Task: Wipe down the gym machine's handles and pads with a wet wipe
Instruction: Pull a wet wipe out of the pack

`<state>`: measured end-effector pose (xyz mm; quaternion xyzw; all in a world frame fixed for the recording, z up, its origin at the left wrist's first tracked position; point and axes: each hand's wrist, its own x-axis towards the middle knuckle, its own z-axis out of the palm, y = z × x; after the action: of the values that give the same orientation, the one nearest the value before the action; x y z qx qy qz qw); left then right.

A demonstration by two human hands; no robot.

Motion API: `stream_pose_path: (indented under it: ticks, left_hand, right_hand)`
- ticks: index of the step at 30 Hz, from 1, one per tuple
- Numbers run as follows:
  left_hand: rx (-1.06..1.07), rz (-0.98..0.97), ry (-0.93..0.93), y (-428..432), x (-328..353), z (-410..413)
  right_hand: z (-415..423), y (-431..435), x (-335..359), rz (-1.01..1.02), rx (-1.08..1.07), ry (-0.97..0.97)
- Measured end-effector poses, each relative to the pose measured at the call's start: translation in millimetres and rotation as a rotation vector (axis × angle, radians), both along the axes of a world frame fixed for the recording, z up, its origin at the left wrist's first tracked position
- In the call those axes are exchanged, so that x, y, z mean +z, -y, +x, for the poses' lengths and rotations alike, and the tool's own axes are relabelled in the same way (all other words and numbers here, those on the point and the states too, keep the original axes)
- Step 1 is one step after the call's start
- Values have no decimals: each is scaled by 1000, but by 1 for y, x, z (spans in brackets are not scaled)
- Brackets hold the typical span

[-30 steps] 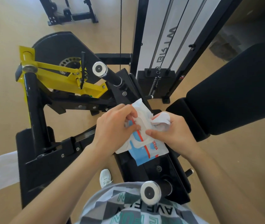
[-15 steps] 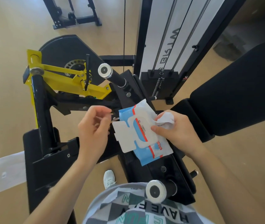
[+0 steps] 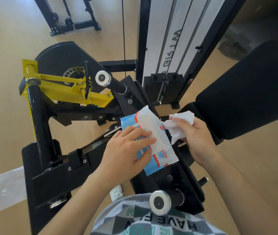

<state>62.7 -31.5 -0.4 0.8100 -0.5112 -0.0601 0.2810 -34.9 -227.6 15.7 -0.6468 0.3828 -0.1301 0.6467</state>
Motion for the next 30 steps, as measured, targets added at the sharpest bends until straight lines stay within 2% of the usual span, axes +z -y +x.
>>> stream_pose_path:
  ticks: [2, 5, 8, 10, 11, 14, 15, 18, 21, 23, 26, 30]
  left_hand:
    - [33, -31, -96, 4, 4, 4]
    - [162, -159, -343, 10, 11, 7]
    - [225, -291, -572, 22, 24, 8]
    - [237, -298, -770, 33, 36, 8]
    - [253, -303, -816, 37, 40, 7]
    - [354, -358, -724, 43, 43, 9]
    - [374, -372, -745, 41, 43, 11]
    - [337, -438, -1013, 34, 45, 12]
    - [337, -525, -1291, 29, 46, 10]
    - [333, -576, -1414, 28, 44, 9]
    - [344, -544, -1544, 26, 46, 8]
    - [266, -266, -1625, 16, 44, 15]
  right_hand:
    - [0, -2, 8, 30, -41, 43]
    - [0, -3, 24, 177, -55, 142]
    - [1, -6, 38, 309, 22, 197]
    - [3, -9, 43, 374, 88, 231]
    - [4, -11, 45, 393, 132, 244]
    - [8, -16, 46, 315, 181, 258]
    - [9, -16, 46, 270, 157, 260]
    - [12, -10, 42, 216, 66, 283]
    - [13, -9, 41, 360, 50, 314]
    - [14, -11, 39, 465, 47, 322]
    - [16, -14, 35, 440, -10, 279]
    - [14, -8, 31, 286, -127, 260]
